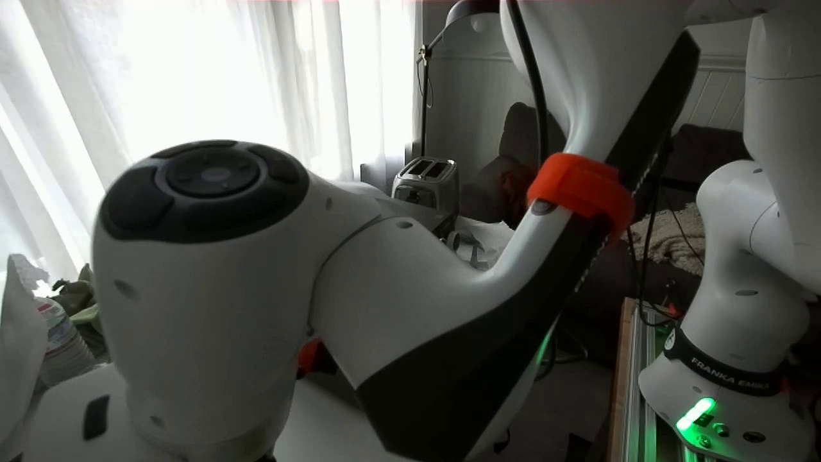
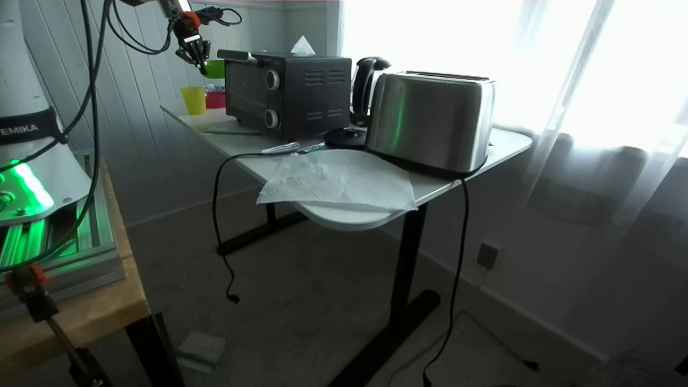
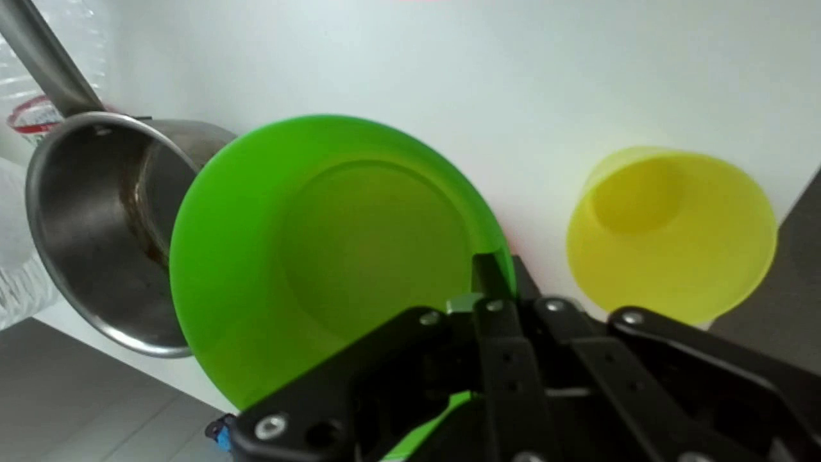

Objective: Put the green bowl inside the red bowl and yellow cup in the green bowl and then lift them and put the on the microwave

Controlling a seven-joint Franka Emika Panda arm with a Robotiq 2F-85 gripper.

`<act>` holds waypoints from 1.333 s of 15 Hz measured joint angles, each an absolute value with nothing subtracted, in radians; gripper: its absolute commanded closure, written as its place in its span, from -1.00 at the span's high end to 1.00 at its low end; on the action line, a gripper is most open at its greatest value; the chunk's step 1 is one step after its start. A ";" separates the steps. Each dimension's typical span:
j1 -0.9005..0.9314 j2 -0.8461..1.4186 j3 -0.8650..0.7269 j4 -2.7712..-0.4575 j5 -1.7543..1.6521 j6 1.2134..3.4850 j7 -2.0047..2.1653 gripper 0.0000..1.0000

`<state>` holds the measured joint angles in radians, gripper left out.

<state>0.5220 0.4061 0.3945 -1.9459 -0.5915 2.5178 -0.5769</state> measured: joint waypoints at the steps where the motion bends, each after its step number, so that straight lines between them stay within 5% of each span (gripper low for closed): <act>1: 0.528 0.419 0.402 -1.934 -0.591 2.518 -0.577 -0.98; 6: 0.551 0.494 0.423 -1.870 -0.587 2.518 -0.577 -0.98; 7: 0.556 0.509 0.423 -1.858 -0.587 2.516 -0.577 -0.83; 10: 0.564 0.556 0.419 -1.828 -0.587 2.515 -0.578 -1.00; 17: 0.565 0.635 0.398 -1.774 -0.587 2.515 -0.579 -0.98; 18: 0.564 0.641 0.395 -1.769 -0.587 2.515 -0.579 -0.44; 20: 0.564 0.650 0.390 -1.763 -0.587 2.515 -0.580 -0.29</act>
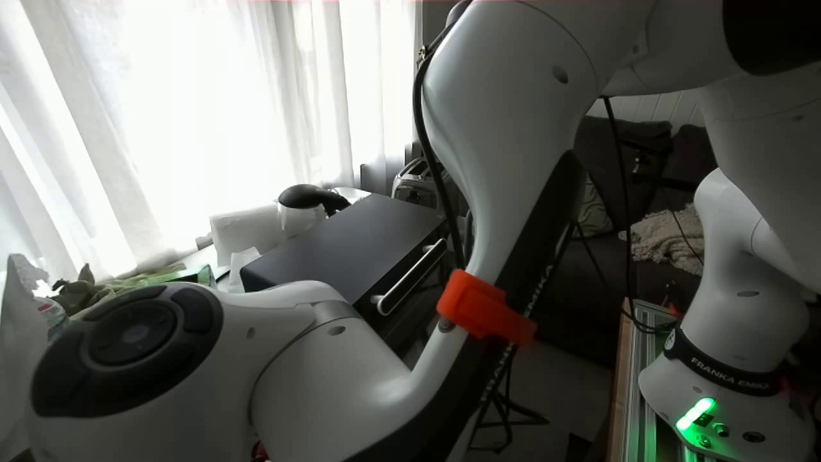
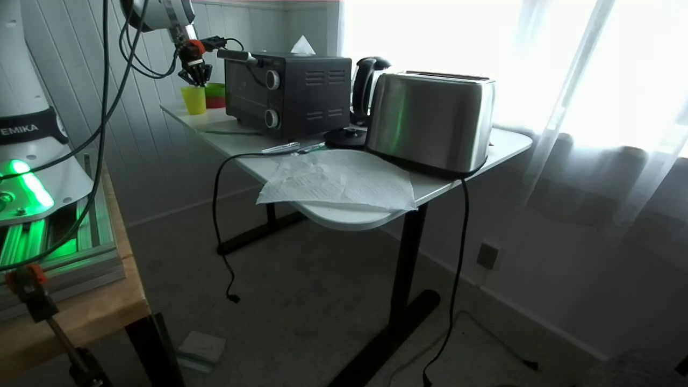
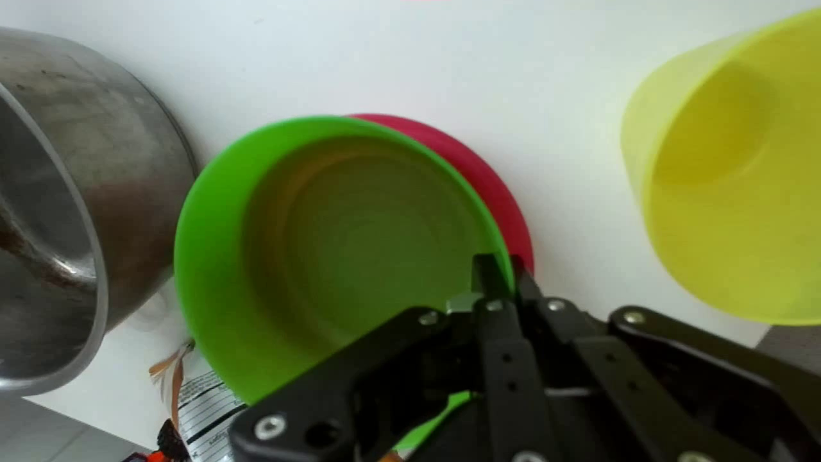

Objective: Put the green bowl inside the red bowl and yellow cup in the green bowl and then lift them and put the on the microwave

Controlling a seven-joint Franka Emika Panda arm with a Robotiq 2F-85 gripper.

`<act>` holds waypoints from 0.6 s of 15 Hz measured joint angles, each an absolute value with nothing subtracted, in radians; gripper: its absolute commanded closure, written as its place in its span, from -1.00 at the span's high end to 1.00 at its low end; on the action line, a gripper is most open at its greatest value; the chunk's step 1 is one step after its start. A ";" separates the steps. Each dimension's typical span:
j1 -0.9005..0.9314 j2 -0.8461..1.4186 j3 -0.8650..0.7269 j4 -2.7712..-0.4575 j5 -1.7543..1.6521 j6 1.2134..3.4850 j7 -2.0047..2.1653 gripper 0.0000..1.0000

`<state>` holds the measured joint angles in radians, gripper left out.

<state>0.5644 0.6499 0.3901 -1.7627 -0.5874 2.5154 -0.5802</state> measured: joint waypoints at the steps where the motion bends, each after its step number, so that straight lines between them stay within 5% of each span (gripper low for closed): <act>1: 0.564 0.651 0.389 -1.762 -0.587 2.515 -0.581 -0.17; 9: 0.557 0.639 0.386 -1.749 -0.587 2.524 -0.581 0.94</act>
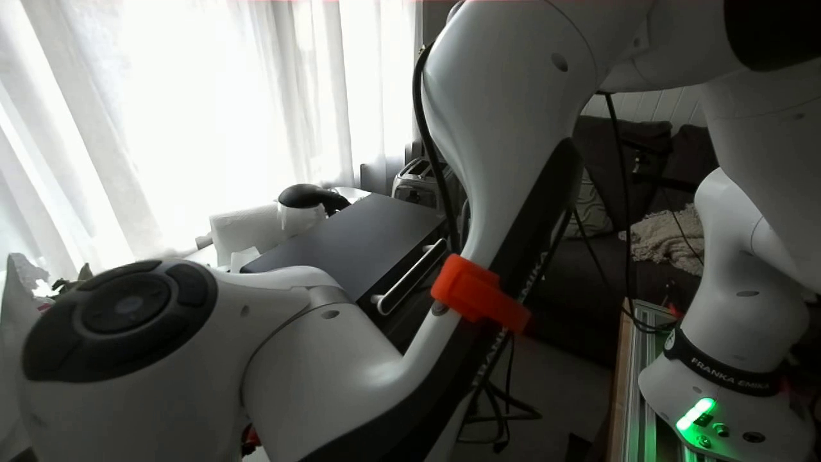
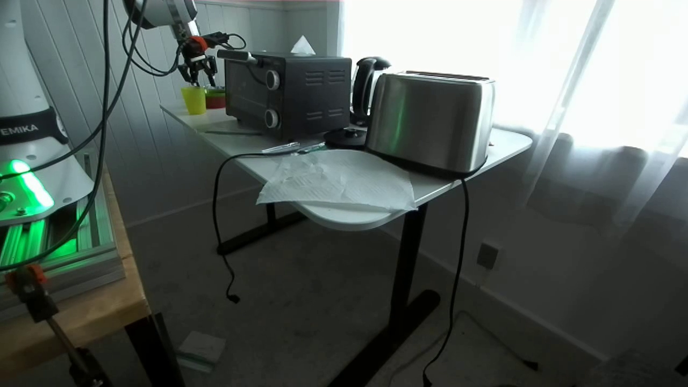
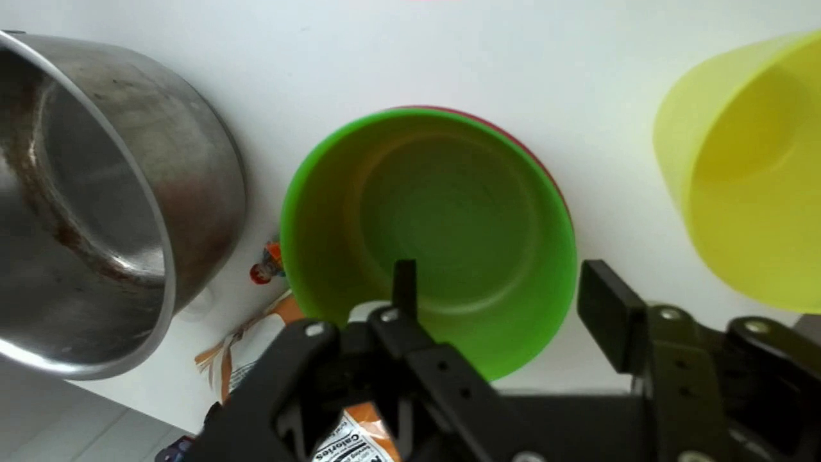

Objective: Put the green bowl inside the red bowl and yellow cup in the green bowl and then lift them and put the on the microwave

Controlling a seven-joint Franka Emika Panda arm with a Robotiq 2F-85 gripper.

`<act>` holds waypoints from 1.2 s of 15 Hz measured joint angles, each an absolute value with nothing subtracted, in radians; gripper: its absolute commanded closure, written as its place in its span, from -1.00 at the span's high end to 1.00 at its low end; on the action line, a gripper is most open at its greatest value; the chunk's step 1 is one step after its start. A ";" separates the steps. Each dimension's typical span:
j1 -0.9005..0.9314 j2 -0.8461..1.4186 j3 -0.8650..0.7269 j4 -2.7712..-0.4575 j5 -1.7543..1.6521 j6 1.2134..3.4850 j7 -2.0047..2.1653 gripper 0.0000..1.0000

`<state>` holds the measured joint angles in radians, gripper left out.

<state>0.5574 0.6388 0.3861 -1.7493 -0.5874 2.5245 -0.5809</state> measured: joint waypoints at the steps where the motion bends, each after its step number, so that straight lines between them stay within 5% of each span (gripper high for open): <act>1: 0.556 0.636 0.385 -1.749 -0.587 2.530 -0.580 0.99; 18: 0.421 0.388 0.448 -2.090 -0.498 2.575 -0.671 1.00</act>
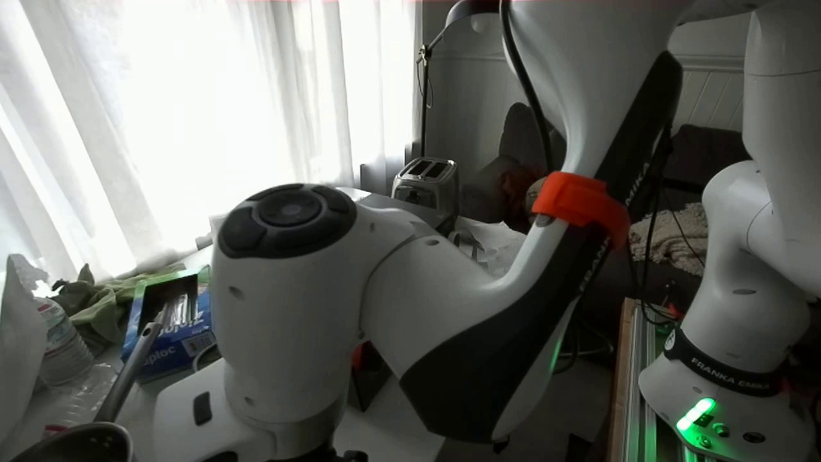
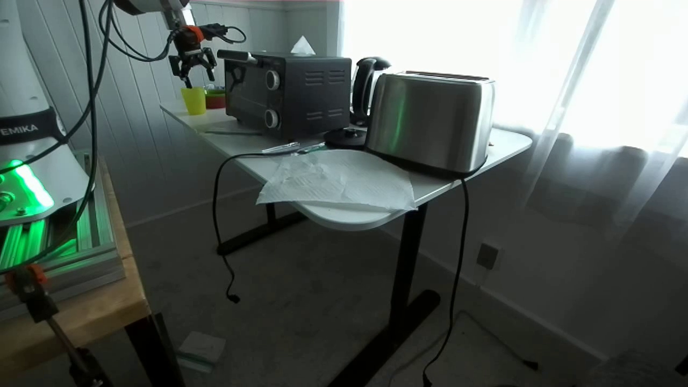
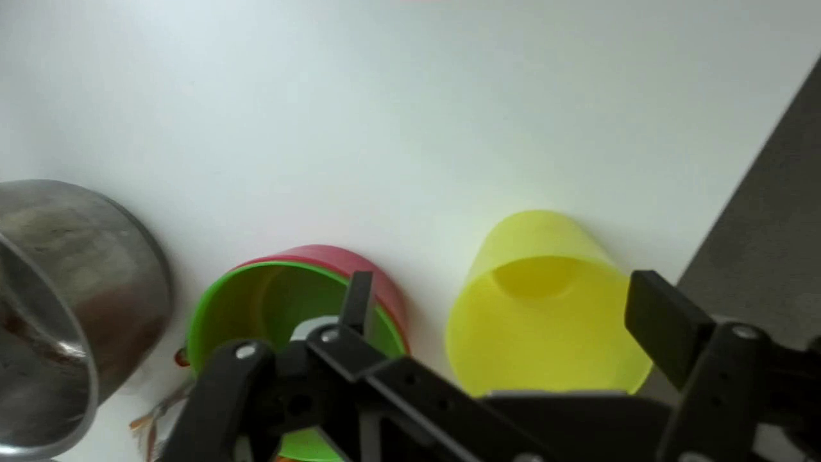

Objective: Put the green bowl inside the red bowl and yellow cup in the green bowl and then lift them and put the on the microwave

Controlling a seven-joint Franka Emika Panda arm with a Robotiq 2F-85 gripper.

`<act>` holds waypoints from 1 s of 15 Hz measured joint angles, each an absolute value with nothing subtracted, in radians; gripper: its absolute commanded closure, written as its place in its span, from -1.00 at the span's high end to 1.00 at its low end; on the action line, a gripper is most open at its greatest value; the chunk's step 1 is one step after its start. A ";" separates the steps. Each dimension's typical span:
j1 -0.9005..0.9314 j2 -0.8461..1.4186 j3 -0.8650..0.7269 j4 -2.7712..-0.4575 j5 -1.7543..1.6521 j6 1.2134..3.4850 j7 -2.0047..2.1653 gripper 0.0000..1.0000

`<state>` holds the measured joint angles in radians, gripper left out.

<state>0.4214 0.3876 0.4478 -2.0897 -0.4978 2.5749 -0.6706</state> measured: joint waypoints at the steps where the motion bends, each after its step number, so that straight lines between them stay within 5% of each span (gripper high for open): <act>1: 0.419 0.387 0.453 -2.107 -0.488 2.587 -0.689 1.00; 15: 0.391 0.385 0.466 -2.204 -0.443 2.705 -0.754 1.00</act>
